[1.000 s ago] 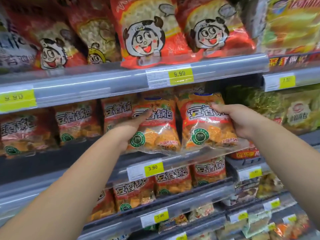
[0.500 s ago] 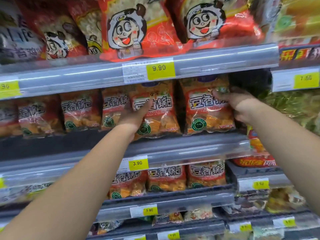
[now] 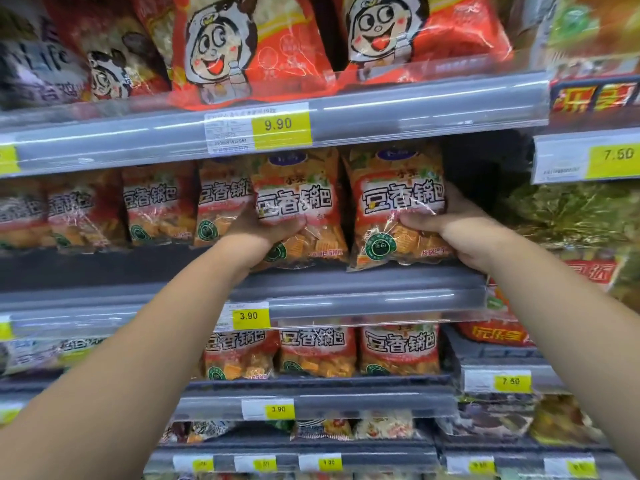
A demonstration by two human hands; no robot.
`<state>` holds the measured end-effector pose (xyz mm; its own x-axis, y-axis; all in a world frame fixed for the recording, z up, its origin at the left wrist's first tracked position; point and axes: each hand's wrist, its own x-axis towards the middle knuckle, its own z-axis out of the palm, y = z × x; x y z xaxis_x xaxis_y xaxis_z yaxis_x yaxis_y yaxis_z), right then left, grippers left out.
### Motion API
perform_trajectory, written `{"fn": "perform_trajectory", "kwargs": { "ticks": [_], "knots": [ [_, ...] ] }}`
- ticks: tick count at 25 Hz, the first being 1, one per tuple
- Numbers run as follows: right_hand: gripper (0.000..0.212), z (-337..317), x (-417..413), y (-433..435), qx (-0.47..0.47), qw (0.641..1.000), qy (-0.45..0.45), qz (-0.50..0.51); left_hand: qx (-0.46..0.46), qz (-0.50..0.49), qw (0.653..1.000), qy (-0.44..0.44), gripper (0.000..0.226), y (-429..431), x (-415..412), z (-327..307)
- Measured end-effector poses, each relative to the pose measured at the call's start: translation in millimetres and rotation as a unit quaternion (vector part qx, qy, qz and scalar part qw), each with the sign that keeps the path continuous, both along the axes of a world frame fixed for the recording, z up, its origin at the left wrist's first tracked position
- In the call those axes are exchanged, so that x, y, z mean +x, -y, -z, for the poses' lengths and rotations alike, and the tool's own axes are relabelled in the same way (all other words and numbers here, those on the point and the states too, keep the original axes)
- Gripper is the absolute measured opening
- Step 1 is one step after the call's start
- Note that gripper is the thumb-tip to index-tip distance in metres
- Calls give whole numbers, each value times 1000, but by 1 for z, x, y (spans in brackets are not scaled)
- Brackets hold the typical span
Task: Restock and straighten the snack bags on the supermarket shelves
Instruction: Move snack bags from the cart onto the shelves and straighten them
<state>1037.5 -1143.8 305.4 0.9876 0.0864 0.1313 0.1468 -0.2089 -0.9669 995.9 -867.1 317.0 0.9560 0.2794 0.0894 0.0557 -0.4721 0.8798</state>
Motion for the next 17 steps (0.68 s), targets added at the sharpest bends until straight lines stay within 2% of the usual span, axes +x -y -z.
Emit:
{"fn": "perform_trajectory", "kwargs": {
  "ticks": [2, 3, 6, 9, 13, 15, 17],
  "knots": [
    [90, 0, 4, -2, 6, 999, 36, 28, -14, -6, 999, 45, 58, 2, 6, 1],
    [92, 1, 8, -4, 5, 998, 50, 43, -21, -8, 998, 64, 57, 3, 11, 2],
    [99, 1, 13, -6, -7, 998, 55, 43, -25, -7, 997, 79, 79, 4, 23, 11],
    [112, 5, 17, -4, -12, 998, 50, 22, -13, -4, 998, 67, 84, 3, 25, 15],
    [97, 4, 16, -3, -93, 994, 44, 48, 33, -5, 998, 44, 86, 1, 23, 12],
    [97, 2, 11, -6, -135, 986, 51, 86, 62, -21, 997, 43, 89, 1, 20, 8],
    [105, -3, 2, -11, -180, 972, 61, 140, 138, -54, 988, 48, 98, 4, 14, 3]
  ]
}}
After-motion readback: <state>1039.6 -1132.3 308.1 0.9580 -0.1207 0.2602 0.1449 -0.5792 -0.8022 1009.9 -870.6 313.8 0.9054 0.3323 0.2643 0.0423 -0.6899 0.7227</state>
